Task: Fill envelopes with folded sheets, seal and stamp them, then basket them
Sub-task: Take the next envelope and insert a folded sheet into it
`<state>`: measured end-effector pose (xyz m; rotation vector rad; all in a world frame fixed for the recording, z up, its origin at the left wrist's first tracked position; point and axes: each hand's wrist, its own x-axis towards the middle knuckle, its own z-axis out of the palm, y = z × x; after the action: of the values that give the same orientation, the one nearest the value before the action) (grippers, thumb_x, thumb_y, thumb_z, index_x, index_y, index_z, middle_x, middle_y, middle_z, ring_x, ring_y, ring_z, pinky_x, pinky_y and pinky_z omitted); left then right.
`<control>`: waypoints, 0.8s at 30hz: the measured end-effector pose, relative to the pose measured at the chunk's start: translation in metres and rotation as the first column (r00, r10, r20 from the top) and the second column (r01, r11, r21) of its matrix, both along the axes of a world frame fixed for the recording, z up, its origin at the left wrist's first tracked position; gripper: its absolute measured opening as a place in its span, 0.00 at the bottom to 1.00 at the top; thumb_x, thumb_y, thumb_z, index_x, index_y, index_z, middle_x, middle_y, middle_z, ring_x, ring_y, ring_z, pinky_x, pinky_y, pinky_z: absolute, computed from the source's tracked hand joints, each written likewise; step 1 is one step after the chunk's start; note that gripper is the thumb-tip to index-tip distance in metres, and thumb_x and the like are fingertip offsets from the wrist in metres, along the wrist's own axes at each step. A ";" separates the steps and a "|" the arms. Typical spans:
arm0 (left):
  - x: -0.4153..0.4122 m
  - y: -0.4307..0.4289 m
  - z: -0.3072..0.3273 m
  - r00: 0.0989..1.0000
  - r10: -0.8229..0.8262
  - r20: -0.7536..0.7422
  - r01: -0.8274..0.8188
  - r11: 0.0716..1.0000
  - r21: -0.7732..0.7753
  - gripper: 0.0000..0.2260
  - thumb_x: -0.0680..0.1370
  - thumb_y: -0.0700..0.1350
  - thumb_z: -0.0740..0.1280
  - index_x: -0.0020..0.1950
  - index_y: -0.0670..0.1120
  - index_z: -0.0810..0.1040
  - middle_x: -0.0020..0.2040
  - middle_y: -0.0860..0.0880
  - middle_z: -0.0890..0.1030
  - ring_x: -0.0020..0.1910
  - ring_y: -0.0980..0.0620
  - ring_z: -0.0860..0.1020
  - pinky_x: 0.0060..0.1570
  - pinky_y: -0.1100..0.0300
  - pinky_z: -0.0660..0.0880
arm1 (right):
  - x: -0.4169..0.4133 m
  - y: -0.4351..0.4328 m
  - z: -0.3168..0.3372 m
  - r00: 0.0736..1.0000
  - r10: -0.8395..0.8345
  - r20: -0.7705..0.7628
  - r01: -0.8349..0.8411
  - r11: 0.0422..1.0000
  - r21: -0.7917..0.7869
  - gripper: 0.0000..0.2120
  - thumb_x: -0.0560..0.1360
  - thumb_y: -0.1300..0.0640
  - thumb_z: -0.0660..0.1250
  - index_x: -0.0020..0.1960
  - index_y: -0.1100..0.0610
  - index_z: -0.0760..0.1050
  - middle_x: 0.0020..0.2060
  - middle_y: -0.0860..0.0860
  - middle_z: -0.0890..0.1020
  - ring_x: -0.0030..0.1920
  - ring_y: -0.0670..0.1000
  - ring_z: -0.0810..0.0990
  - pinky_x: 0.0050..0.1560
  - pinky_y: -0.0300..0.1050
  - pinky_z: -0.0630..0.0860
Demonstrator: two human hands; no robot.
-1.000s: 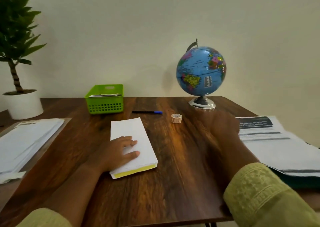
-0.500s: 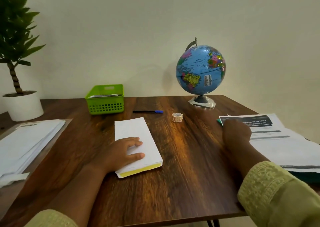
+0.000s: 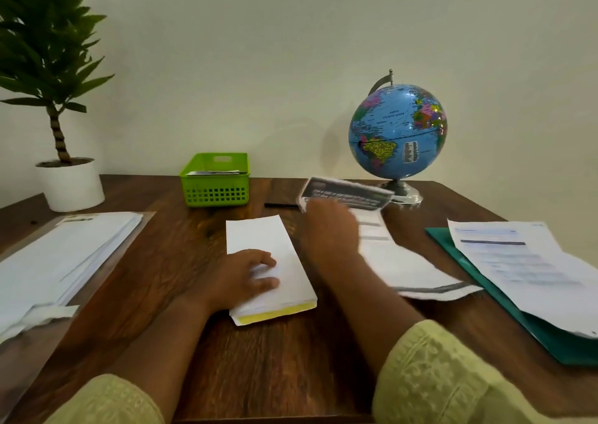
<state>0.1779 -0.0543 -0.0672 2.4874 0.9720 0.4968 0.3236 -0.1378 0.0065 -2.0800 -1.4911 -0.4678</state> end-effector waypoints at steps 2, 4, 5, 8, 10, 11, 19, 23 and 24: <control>-0.003 -0.002 0.003 0.982 0.023 0.185 -0.010 0.997 -0.070 0.06 0.78 0.48 0.63 0.49 0.51 0.80 0.55 0.50 0.80 0.50 0.53 0.77 0.48 0.59 0.73 | -0.028 0.010 -0.009 0.995 0.099 -0.022 -0.101 0.992 -0.074 0.08 0.73 0.64 0.63 0.50 0.60 0.78 0.46 0.57 0.82 0.48 0.58 0.81 0.43 0.47 0.74; -0.007 -0.005 0.009 0.927 0.126 0.354 -0.059 0.979 -0.194 0.16 0.81 0.48 0.57 0.41 0.45 0.81 0.44 0.45 0.82 0.41 0.51 0.77 0.39 0.56 0.70 | -0.051 0.017 -0.018 0.985 0.165 -0.054 -0.170 0.979 -0.112 0.08 0.74 0.63 0.63 0.51 0.61 0.78 0.48 0.58 0.82 0.50 0.59 0.80 0.43 0.47 0.72; -0.010 -0.006 0.011 0.892 0.186 0.411 -0.082 0.963 -0.259 0.19 0.81 0.49 0.55 0.40 0.44 0.81 0.42 0.45 0.83 0.39 0.49 0.78 0.39 0.56 0.71 | -0.060 0.018 -0.021 0.980 0.185 -0.070 -0.193 0.973 -0.127 0.09 0.75 0.63 0.61 0.52 0.61 0.78 0.49 0.59 0.82 0.51 0.59 0.80 0.44 0.47 0.72; -0.011 -0.005 0.014 0.818 0.326 0.474 -0.120 0.902 -0.414 0.20 0.81 0.52 0.56 0.39 0.44 0.81 0.40 0.46 0.83 0.39 0.47 0.80 0.39 0.55 0.73 | -0.073 0.023 -0.028 0.968 0.217 -0.126 -0.239 0.952 -0.194 0.12 0.78 0.62 0.59 0.57 0.61 0.75 0.54 0.59 0.80 0.55 0.58 0.78 0.52 0.49 0.74; -0.007 -0.001 0.012 0.807 0.361 0.468 -0.147 0.889 -0.433 0.19 0.79 0.51 0.60 0.37 0.41 0.81 0.40 0.42 0.83 0.39 0.46 0.79 0.40 0.55 0.73 | -0.065 0.025 -0.022 0.957 0.226 -0.183 -0.264 0.939 -0.220 0.11 0.76 0.62 0.59 0.56 0.62 0.76 0.54 0.60 0.79 0.56 0.59 0.78 0.50 0.47 0.72; -0.006 0.003 0.010 0.815 0.362 0.453 -0.173 0.897 -0.407 0.18 0.78 0.49 0.63 0.37 0.37 0.80 0.39 0.39 0.82 0.38 0.46 0.78 0.40 0.55 0.71 | -0.055 0.025 -0.017 0.952 0.244 -0.186 -0.286 0.926 -0.248 0.11 0.76 0.60 0.61 0.55 0.62 0.76 0.54 0.59 0.79 0.56 0.59 0.78 0.48 0.45 0.71; -0.007 0.022 0.001 0.717 0.512 0.473 -0.546 0.834 -0.076 0.14 0.69 0.39 0.73 0.52 0.41 0.74 0.53 0.41 0.78 0.51 0.42 0.76 0.48 0.52 0.70 | 0.069 0.015 0.022 0.864 0.315 -0.393 -0.494 0.682 -0.539 0.19 0.74 0.61 0.67 0.65 0.55 0.72 0.53 0.52 0.80 0.49 0.48 0.81 0.48 0.40 0.78; -0.004 0.007 0.014 0.798 0.218 0.562 -0.424 0.866 0.265 0.21 0.67 0.44 0.76 0.56 0.48 0.74 0.56 0.48 0.73 0.55 0.50 0.72 0.53 0.58 0.69 | 0.120 0.013 0.005 0.855 0.336 -0.396 -0.483 0.794 -0.369 0.16 0.75 0.64 0.65 0.61 0.53 0.75 0.56 0.49 0.80 0.49 0.42 0.77 0.42 0.28 0.72; -0.001 0.001 0.017 0.844 0.114 0.525 -0.342 0.868 0.361 0.19 0.66 0.50 0.75 0.54 0.52 0.75 0.56 0.53 0.72 0.55 0.54 0.71 0.53 0.62 0.67 | 0.130 0.013 -0.005 0.876 0.320 -0.360 -0.434 0.850 -0.300 0.14 0.76 0.63 0.64 0.60 0.53 0.76 0.56 0.49 0.80 0.47 0.40 0.76 0.40 0.27 0.71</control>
<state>0.1767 -0.0537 -0.0506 2.4062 1.0355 1.5037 0.4532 -0.1247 0.0015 -1.9281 -1.8497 0.2988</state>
